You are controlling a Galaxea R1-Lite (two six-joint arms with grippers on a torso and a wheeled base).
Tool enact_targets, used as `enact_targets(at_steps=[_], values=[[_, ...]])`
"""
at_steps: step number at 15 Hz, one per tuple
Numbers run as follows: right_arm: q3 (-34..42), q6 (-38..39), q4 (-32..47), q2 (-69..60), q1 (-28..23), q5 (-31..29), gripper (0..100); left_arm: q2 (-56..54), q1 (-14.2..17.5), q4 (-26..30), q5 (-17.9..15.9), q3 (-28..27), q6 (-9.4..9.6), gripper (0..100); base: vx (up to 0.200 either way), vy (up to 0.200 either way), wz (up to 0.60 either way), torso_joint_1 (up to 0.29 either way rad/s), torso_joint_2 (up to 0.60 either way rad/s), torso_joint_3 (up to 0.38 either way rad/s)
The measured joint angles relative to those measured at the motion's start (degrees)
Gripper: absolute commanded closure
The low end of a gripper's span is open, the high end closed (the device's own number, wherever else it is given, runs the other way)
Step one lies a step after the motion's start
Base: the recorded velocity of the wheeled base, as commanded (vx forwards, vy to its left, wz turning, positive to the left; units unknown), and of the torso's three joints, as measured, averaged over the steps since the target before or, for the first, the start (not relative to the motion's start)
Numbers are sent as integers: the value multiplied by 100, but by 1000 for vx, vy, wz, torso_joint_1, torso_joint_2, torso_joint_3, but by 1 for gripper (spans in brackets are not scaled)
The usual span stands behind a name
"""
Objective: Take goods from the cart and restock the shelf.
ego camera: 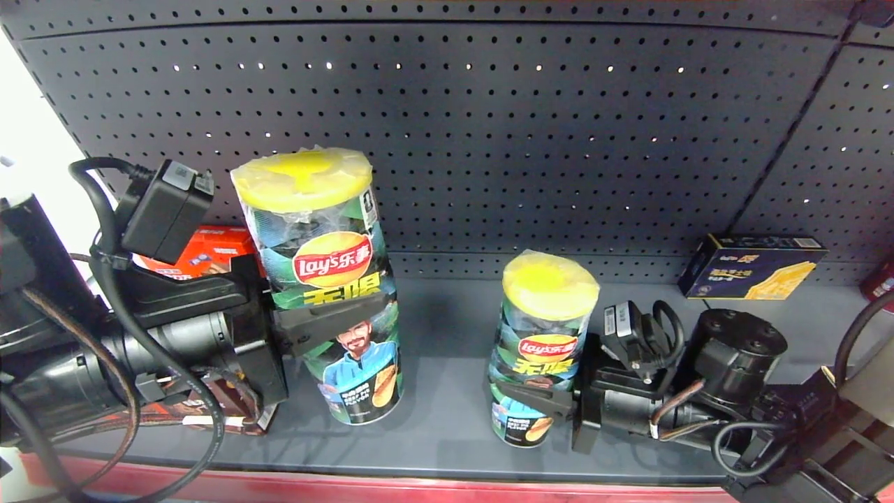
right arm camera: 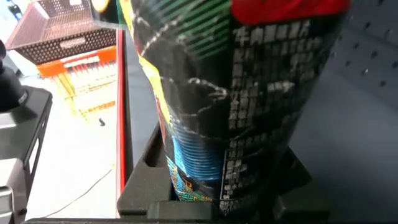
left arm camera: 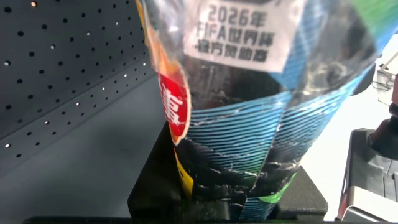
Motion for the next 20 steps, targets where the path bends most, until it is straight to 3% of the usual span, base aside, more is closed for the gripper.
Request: enact_targets(at_steps=[5, 6, 13, 20], values=[[6, -18, -83, 193, 6, 20, 100, 0, 6, 1, -2, 30, -4, 100, 0, 0, 0, 0, 0, 0], [9, -33, -105, 219, 16, 15, 0, 0, 11, 4, -2, 30, -6, 100, 0, 0, 0, 0, 0, 0], [201, -22, -83, 52, -37, -51, 0, -9, 6, -13, -9, 144, -4, 100, 0, 0, 0, 0, 0, 0], [1053, 180, -46, -1241, -433, 41, 0, -93, 0, -13, -17, 218, 0, 100, 0, 0, 0, 0, 0, 0]])
